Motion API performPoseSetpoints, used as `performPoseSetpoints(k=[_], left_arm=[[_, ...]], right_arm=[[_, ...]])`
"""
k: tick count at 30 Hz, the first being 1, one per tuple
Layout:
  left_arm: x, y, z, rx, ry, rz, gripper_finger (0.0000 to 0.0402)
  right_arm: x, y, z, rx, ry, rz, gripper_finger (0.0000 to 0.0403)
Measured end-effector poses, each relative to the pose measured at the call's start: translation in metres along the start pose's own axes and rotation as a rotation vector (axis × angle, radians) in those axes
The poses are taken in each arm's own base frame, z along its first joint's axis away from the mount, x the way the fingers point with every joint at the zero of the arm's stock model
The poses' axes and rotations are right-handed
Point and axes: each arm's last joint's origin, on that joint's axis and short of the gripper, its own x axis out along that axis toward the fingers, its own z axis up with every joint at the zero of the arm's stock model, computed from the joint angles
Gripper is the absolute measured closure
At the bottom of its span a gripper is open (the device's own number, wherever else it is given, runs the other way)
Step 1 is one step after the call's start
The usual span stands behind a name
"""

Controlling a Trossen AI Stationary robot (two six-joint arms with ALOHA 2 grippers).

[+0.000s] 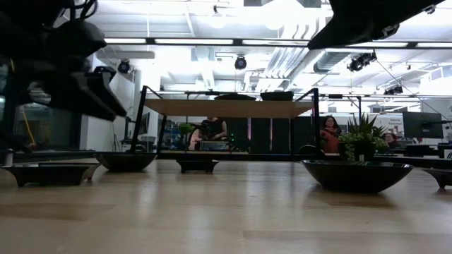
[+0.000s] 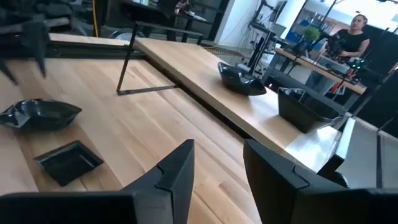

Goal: Pick & Place Mini shaped plates
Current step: Stack the leaf-shaped plate on top of the other leaf-shaped plates on the shelf

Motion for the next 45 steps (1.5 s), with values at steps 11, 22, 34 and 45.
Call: performPoseSetpoints(k=[11,22,34,45], left_arm=[[0.016,-0.012,-0.012,0.347,0.103,-0.138,0.0245],[0.022,-0.014,-0.019,0.532,0.157,-0.149,0.0245],[0.028,-0.016,-0.025,0.618,0.222,-0.103,0.0251],[0.028,-0.017,-0.025,0.610,0.207,-0.130,0.0336]], right_arm=[[0.002,-0.001,0.002,-0.063,-0.035,-0.060,0.0269],[0.002,-0.001,0.003,-0.062,-0.040,-0.065,0.0269],[0.007,-0.002,0.005,-0.033,-0.042,-0.088,0.0269],[0.009,-0.002,0.004,-0.031,-0.034,-0.086,0.0269]])
